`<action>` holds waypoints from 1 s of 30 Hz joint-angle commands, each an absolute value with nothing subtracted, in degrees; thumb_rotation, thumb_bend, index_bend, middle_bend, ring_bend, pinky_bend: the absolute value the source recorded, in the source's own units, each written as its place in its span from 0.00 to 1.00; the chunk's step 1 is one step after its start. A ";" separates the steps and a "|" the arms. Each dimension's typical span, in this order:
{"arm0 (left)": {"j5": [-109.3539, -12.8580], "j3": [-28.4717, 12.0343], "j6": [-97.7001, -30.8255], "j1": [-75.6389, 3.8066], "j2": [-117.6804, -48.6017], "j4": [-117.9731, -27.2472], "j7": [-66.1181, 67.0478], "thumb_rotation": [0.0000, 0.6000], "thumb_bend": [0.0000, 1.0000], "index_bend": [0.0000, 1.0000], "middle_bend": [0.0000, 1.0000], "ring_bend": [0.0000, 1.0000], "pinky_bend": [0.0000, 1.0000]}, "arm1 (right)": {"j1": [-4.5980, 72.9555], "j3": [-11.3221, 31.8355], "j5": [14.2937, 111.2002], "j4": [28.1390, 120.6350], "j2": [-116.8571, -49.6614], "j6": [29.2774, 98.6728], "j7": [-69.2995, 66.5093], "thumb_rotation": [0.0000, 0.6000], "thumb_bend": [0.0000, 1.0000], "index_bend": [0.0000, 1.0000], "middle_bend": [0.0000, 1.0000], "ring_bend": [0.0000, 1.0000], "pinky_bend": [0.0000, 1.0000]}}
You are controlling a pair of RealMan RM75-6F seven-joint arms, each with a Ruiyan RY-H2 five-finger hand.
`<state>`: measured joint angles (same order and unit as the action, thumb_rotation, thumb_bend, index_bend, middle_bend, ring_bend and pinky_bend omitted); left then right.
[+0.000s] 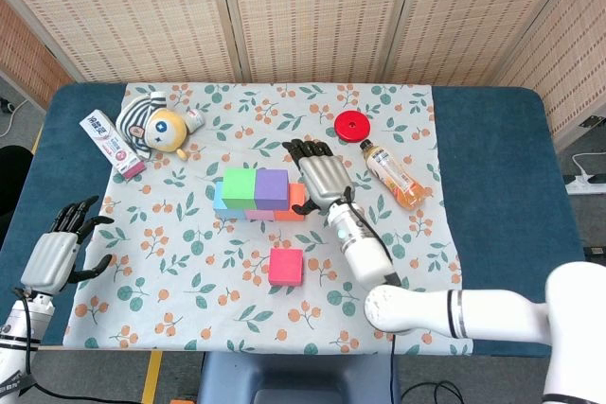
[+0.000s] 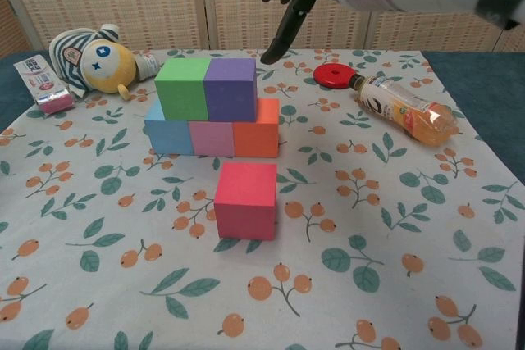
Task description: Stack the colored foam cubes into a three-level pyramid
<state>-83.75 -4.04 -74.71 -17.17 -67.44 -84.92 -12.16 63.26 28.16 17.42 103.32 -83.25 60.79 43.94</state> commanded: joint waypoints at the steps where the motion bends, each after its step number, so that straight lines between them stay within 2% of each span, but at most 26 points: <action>1: -82.88 -4.40 -74.69 -16.94 -67.40 -85.55 -11.72 1.00 0.33 0.27 0.00 0.00 0.02 | 53.78 23.67 29.51 111.69 -75.03 58.27 33.81 1.00 0.02 0.03 0.10 0.00 0.02; 6: -81.63 -4.88 -75.01 -16.52 -67.53 -86.85 -10.72 1.00 0.33 0.27 0.00 0.00 0.02 | 47.63 19.19 40.49 114.73 -70.33 52.60 24.97 1.00 0.02 0.12 0.17 0.01 0.18; 12: -80.65 -5.18 -75.06 -16.20 -67.31 -88.70 -9.27 1.00 0.32 0.27 0.00 0.00 0.02 | 46.07 15.47 47.48 115.19 -69.09 44.39 17.35 1.00 0.02 0.14 0.18 0.01 0.22; 19: -80.75 -5.06 -75.27 -15.80 -67.03 -89.34 -9.02 1.00 0.33 0.27 0.00 0.00 0.02 | 49.44 11.36 48.27 109.82 -76.13 43.17 18.53 1.00 0.02 0.13 0.17 0.01 0.23; 26: -80.79 -5.14 -74.88 -15.83 -67.09 -88.65 -9.93 1.00 0.33 0.28 0.00 0.00 0.02 | 52.89 9.37 44.72 104.25 -84.44 46.08 21.78 1.00 0.02 0.06 0.17 0.01 0.23; 30: -80.80 -5.05 -74.46 -15.84 -67.38 -87.91 -10.99 1.00 0.33 0.28 0.00 0.00 0.02 | 54.08 9.04 42.55 101.73 -87.84 46.93 22.12 1.00 0.02 0.05 0.17 0.01 0.23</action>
